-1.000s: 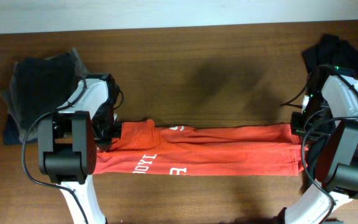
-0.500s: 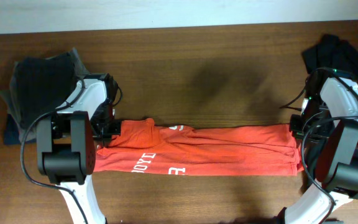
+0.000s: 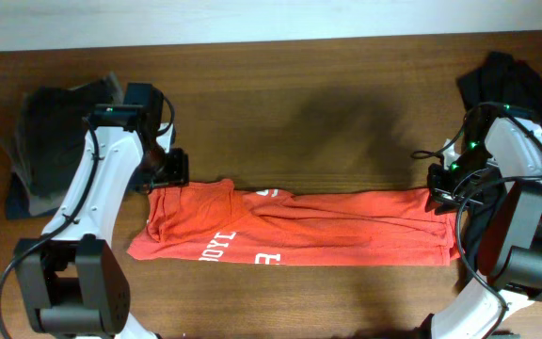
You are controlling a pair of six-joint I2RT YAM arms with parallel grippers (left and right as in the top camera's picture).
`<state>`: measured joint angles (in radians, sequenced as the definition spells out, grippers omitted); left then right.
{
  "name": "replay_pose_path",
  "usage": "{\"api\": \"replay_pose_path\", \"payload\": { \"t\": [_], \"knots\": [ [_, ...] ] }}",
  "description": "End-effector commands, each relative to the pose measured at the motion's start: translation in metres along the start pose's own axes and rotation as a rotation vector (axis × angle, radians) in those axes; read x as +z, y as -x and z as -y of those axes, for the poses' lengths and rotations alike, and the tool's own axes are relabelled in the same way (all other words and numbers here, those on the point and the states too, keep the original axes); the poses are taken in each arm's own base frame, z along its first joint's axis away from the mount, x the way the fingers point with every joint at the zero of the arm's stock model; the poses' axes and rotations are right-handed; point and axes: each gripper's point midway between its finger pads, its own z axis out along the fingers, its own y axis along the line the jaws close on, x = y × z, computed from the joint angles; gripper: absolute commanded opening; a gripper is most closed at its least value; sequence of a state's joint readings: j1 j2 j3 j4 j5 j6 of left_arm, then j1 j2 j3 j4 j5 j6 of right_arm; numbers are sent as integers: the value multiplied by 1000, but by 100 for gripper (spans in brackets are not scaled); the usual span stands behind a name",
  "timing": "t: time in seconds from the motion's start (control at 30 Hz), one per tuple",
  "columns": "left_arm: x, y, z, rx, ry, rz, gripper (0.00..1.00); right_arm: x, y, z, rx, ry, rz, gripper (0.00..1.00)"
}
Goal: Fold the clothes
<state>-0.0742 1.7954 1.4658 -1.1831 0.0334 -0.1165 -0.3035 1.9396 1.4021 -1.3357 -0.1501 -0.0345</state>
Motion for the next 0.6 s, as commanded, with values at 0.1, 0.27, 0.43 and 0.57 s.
{"api": "replay_pose_path", "payload": {
  "t": [0.1,0.27,0.43,0.57],
  "knots": [
    [11,25,43,68,-135,74,65,-2,-1,-16,-54,15,18,25],
    [36,30,56,99,-134,49,64,0,0,-20,-72,6,24,29],
    [71,30,48,88,-97,-14,63,0,0,-20,-72,6,23,28],
    [87,29,48,86,-93,-46,63,0,0,-20,-72,6,24,29]
  ]
}}
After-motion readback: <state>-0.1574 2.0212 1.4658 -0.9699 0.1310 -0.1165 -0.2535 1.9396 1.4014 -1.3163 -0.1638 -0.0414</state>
